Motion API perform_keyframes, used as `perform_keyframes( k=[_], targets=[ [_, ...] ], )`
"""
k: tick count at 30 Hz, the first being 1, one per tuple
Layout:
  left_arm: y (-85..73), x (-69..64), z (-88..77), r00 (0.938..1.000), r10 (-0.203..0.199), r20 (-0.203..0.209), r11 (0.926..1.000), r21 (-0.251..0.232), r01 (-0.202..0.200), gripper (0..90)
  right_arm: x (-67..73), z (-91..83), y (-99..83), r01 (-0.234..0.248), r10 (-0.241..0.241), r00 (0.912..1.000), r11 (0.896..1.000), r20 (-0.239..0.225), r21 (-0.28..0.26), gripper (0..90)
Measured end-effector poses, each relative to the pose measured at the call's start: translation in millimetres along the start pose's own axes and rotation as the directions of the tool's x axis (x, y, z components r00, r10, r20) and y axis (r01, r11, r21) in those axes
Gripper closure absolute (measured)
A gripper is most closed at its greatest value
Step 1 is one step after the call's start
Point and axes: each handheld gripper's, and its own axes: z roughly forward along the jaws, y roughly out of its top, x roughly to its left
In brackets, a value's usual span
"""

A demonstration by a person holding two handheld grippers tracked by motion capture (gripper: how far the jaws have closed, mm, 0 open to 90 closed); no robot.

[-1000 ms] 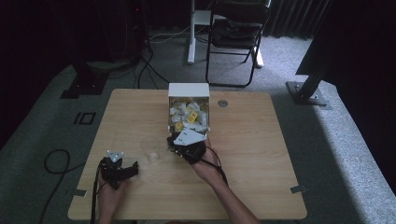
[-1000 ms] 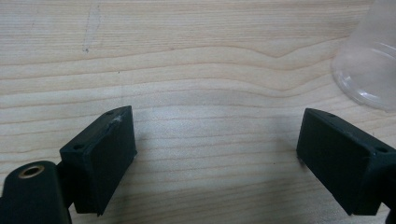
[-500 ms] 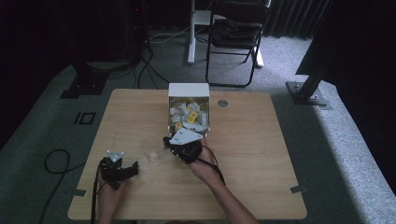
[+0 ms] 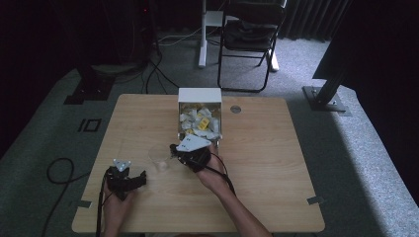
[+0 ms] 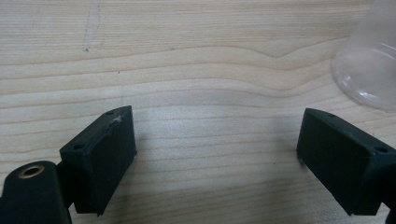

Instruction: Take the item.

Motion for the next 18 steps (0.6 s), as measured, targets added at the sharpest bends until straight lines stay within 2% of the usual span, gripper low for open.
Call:
perform_keyframes(
  k=[18],
  targets=[
    [0.0,0.0,0.0,1.0,0.0,0.0,1.0,0.0,0.0,12.6,6.3,15.6,10.3,-0.008,0.008,0.9999,1.0,-0.011,-0.011,90.0]
  ],
)
